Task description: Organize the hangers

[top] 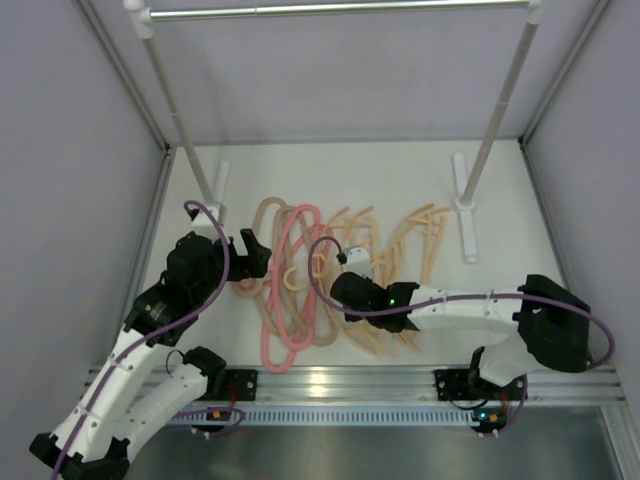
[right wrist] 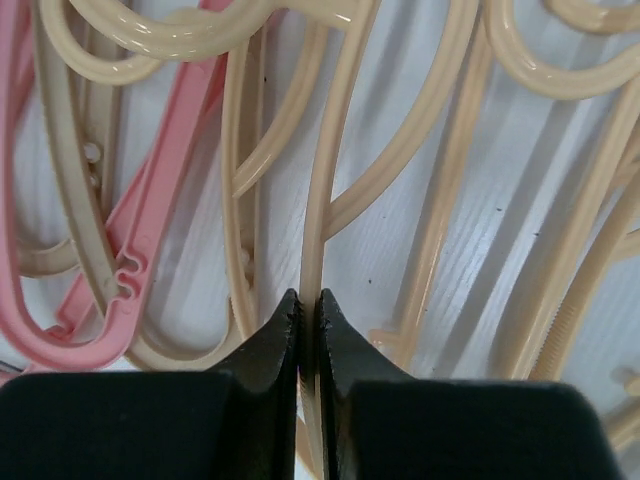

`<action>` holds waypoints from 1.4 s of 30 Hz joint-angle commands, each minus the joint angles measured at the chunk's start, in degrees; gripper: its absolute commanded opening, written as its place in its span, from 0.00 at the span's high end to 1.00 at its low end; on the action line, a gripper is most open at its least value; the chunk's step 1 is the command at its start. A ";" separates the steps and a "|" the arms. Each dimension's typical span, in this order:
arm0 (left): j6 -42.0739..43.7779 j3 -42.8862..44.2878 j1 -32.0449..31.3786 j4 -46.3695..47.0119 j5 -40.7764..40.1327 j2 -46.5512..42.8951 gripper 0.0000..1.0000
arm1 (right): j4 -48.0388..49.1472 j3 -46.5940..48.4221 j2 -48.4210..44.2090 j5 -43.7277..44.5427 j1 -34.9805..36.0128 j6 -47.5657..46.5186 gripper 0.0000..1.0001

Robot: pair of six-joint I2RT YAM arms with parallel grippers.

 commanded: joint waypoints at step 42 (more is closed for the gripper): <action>-0.56 -0.37 0.15 -0.09 -2.01 -1.40 0.02 | 28.79 34.45 -14.21 -63.48 -47.67 20.62 1.00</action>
